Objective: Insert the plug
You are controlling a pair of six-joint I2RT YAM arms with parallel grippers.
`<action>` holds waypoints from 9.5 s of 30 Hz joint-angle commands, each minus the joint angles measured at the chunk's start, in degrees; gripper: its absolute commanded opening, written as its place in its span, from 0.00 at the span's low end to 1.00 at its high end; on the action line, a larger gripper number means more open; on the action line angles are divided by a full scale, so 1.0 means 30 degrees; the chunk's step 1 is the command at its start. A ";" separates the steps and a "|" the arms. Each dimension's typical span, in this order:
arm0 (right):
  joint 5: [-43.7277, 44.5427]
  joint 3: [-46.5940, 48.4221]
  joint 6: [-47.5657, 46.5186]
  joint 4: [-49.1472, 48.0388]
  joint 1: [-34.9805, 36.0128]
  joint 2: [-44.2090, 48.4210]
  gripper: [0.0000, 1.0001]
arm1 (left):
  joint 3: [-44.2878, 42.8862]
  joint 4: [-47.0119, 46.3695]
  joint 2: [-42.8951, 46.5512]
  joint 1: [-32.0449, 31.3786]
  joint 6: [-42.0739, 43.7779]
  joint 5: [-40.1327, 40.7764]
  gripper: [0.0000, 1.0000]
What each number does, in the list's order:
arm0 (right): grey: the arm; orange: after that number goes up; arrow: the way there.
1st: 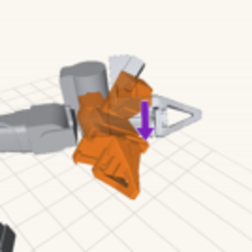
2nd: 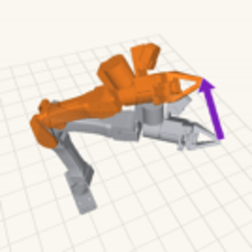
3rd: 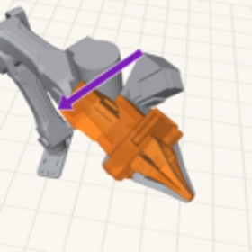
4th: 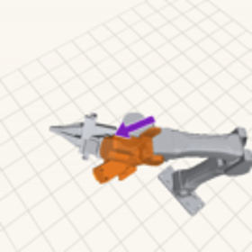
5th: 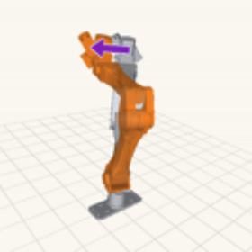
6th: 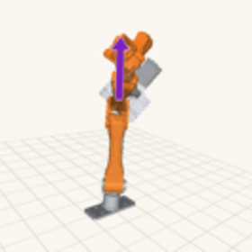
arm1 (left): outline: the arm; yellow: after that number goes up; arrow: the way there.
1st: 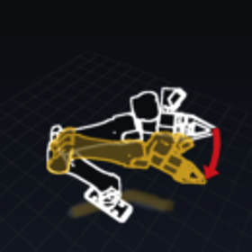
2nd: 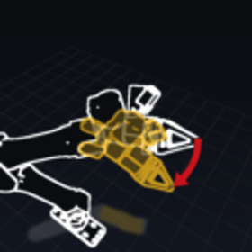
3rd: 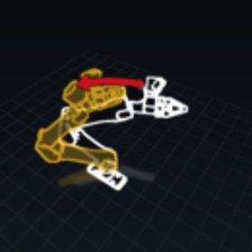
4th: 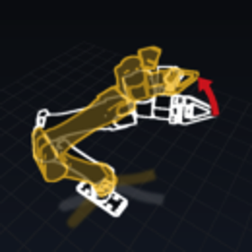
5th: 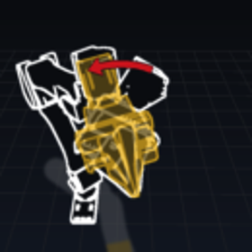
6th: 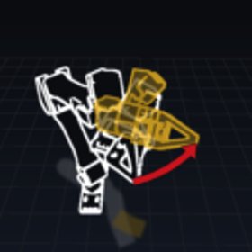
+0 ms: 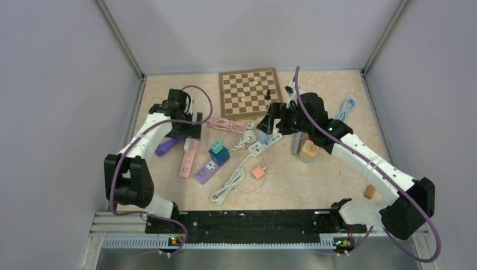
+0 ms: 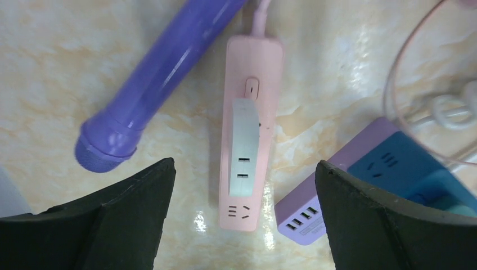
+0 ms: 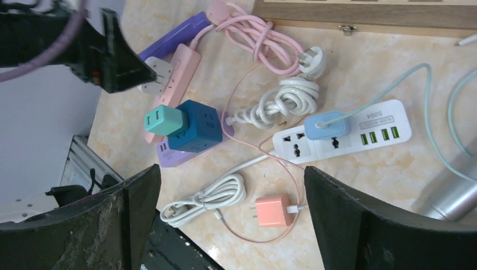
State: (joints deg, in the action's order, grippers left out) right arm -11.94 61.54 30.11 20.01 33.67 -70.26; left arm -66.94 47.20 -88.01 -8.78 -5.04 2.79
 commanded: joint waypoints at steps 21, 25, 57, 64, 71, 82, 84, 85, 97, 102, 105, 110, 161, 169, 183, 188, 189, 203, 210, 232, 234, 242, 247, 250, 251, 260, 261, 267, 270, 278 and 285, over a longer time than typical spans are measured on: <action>0.7685 -0.1753 0.5264 0.6317 -0.1481 0.0643 0.82 | 0.0339 -0.7880 0.9542 0.0083 -0.1840 -0.7263 0.98; 0.4739 -0.2606 0.3918 0.4418 -0.1895 0.1380 0.80 | 0.0523 -0.8503 0.9618 0.0069 -0.2239 -0.8430 0.97; -0.1065 -0.8193 -0.1754 -1.0955 -0.0003 -0.3490 0.17 | 0.1941 -1.1143 1.0877 0.0025 -0.3966 -1.1014 0.99; -0.1336 -0.6491 -0.1941 -0.8588 -0.0003 -0.0844 0.00 | 0.2609 -1.2038 1.1153 0.0002 -0.5106 -1.1451 0.99; -0.2954 -0.3879 -0.3257 -0.5267 -0.0003 0.1863 0.00 | 0.4012 -1.4717 1.1576 -0.0153 -0.6133 -1.3988 0.94; -0.4873 0.0788 -0.4882 -0.1586 0.0011 0.2310 0.00 | 0.3758 -1.8503 0.9604 -0.4723 -0.5210 -1.5389 0.88; -0.5494 0.1238 -0.5114 -0.1287 -0.0003 0.2294 0.00 | 0.2903 -1.8504 0.8634 -0.5676 -0.5859 -1.4902 0.87; -0.5823 0.1418 -0.5195 -0.1189 0.0005 0.2300 0.00 | 0.2524 -1.8555 0.8159 -0.6045 -0.6299 -1.4427 0.86; -0.7031 0.1919 -0.5642 -0.0423 -0.0003 0.2988 0.00 | 0.1518 -1.7084 0.7104 -0.7541 0.0171 -1.3321 0.66; -0.7825 0.2137 -0.5684 -0.0129 -0.0003 0.3091 0.00 | 0.1798 -1.6610 0.6946 -0.7784 0.5306 -1.5779 0.63; -0.8040 0.2289 -0.5455 -0.0080 -0.0003 0.3052 0.00 | 0.2353 -1.7522 0.6773 -0.8422 0.7028 -1.5186 0.63; -0.8501 0.2503 -0.5252 -0.0060 -0.0001 0.3110 0.00 | 0.2608 -1.9138 0.6321 -0.9124 0.8299 -1.4122 0.60; -0.1612 0.0137 -0.8463 0.0145 0.2615 0.2550 0.60 | -0.0586 -1.8768 0.5509 -1.0551 1.0177 -1.2285 0.00; -0.0518 0.0686 -0.8256 0.0586 0.2628 0.2204 0.00 | -0.0832 -1.8484 0.5188 -1.0552 1.0007 -1.2057 0.00; 0.8163 -0.0175 -0.2025 0.2892 -0.0989 0.2181 0.00 | 0.0962 -1.9038 0.4418 -1.0552 0.3730 -0.7506 0.99; 0.7858 -0.1538 -0.0328 0.2996 -0.4210 0.2109 0.00 | 0.2583 -1.9877 0.5808 -1.0557 0.3074 -0.7114 0.99; 0.7674 -0.1837 -0.0030 0.2979 -0.4791 0.2072 0.00 | 0.2795 -1.9957 0.6022 -1.0567 0.3062 -0.7085 0.99; 1.1662 -0.2727 0.3002 0.3591 -0.7477 0.0231 0.00 | 0.4169 -1.9857 0.7532 -1.0530 0.3137 -0.6605 0.99; 1.2698 -0.3369 0.3490 0.2887 -0.7477 0.0272 0.00 | 0.4324 -1.9678 0.7659 -1.0539 0.3164 -0.6408 0.99; 1.1621 -0.2968 0.2738 0.1880 -0.7475 0.0858 0.00 | 0.4119 -1.9886 0.7107 -1.0534 0.3373 -0.5947 0.99; 1.1741 -0.3005 0.2745 0.1701 -0.7474 0.0476 0.00 | 0.4097 -1.9942 0.7001 -1.0542 0.3390 -0.5911 0.99; 1.1636 -0.3422 0.2868 0.0782 -0.7491 -0.0258 0.00 | 0.3980 -1.9976 0.6748 -1.0524 0.3524 -0.5793 0.99; 1.2008 -0.3289 0.2667 0.0600 -0.7477 -0.0393 0.00 | 0.3872 -1.9980 0.6610 -1.0523 0.3611 -0.5704 0.99; 1.2334 -0.3313 0.2502 0.0496 -0.7489 -0.0448 0.00 | 0.3799 -1.9941 0.6493 -1.0545 0.3669 -0.5702 0.99; 1.2339 -0.3355 0.2485 0.0418 -0.7475 -0.0426 0.00 | 0.3797 -1.9947 0.6471 -1.0532 0.3675 -0.5704 0.99; 1.1640 -0.2793 0.2445 0.0448 -0.7488 0.0597 0.00 | 0.3651 -1.9835 0.6322 -1.0522 0.3937 -0.5583 0.99; 1.1721 -0.2701 0.2456 0.0541 -0.7483 0.0700 0.00 | 0.3650 -1.9824 0.6295 -1.0528 0.3935 -0.5583 0.99; 1.1933 -0.2729 0.2350 0.0504 -0.7480 0.0760 0.00 | 0.3650 -1.9828 0.6221 -1.0533 0.3990 -0.5589 0.99; 1.1781 -0.2957 0.2368 0.0300 -0.7482 0.0434 0.00 | 0.3650 -1.9837 0.6170 -1.0530 0.3979 -0.5604 0.99; 1.1986 -0.3366 0.2119 0.0050 -0.7497 -0.0187 0.00 | 0.3650 -1.9759 0.6166 -1.0523 0.3986 -0.5625 0.99; 1.2256 -0.3430 0.1758 0.0375 -0.7479 -0.0406 0.00 | 0.3712 -1.9730 0.6220 -1.0537 0.3963 -0.5585 0.99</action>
State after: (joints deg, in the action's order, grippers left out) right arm 22.92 50.57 36.60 22.31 11.70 -70.98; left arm -54.00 -9.87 -69.56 -40.27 6.17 -14.04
